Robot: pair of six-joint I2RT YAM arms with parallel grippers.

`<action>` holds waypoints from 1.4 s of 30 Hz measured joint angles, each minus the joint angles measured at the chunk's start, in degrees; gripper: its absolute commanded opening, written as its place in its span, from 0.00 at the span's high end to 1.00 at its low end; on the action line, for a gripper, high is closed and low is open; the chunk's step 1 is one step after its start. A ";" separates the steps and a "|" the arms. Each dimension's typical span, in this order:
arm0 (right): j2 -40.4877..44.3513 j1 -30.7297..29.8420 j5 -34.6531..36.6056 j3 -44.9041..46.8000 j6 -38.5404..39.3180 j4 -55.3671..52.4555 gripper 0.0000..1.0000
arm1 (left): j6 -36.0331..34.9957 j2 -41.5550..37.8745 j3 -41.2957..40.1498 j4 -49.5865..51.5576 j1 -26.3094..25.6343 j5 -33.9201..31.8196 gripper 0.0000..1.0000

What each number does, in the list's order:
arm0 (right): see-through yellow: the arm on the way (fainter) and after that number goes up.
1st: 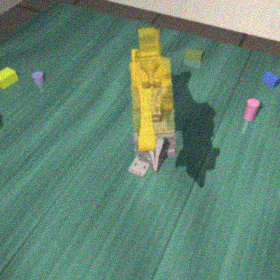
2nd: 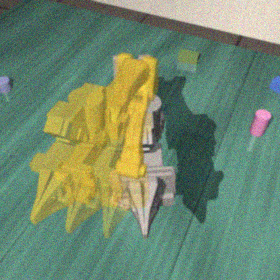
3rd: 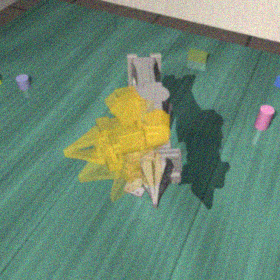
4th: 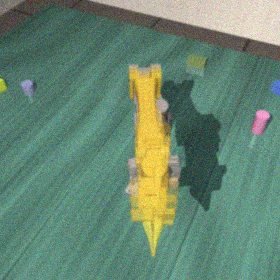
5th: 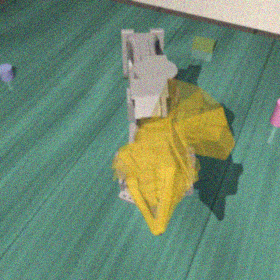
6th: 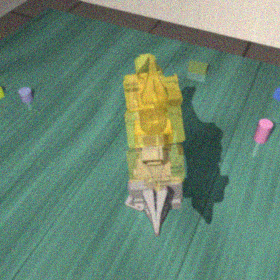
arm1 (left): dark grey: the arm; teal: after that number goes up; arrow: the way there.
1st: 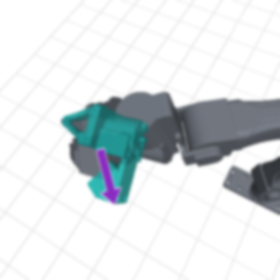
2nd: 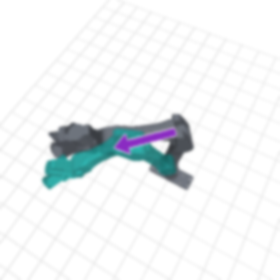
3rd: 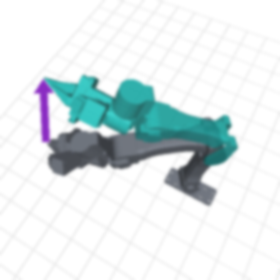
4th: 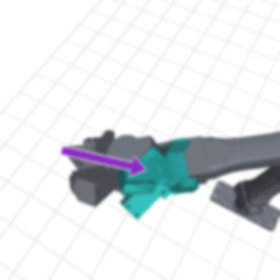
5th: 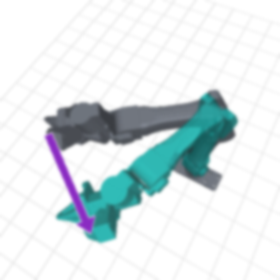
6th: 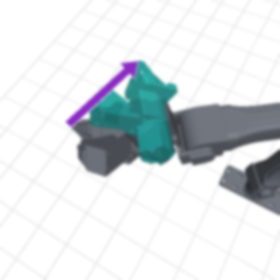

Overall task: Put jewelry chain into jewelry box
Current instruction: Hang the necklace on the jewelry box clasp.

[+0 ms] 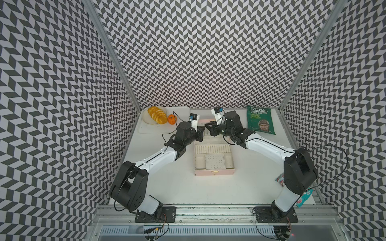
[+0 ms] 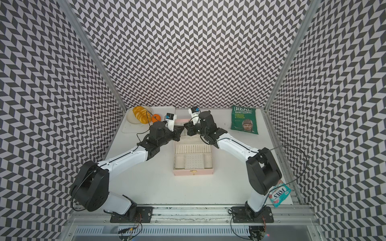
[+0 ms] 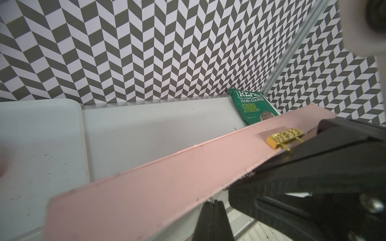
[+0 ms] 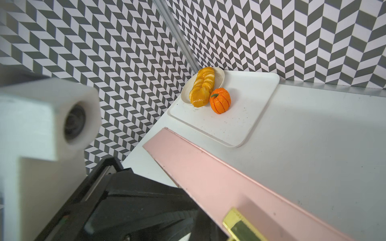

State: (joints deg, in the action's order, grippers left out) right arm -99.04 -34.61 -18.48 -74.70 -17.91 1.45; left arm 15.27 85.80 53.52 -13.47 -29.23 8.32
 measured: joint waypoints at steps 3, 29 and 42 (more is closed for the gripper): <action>0.00 0.50 -1.38 -0.02 -1.03 -0.20 1.00 | 0.00 0.00 0.00 0.09 0.00 -0.09 1.00; -1.27 3.19 -7.76 0.11 -5.05 -0.20 0.92 | -0.02 0.00 0.00 0.31 0.00 -0.11 1.00; -1.38 3.19 -6.82 0.66 -4.37 -0.15 0.76 | 0.00 0.07 0.00 0.31 0.00 -0.11 1.00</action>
State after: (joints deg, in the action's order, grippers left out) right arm -100.42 -31.42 -25.30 -74.04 -22.28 1.30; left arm 15.27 85.86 53.52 -13.17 -29.23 8.21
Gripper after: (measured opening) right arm 0.239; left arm 0.049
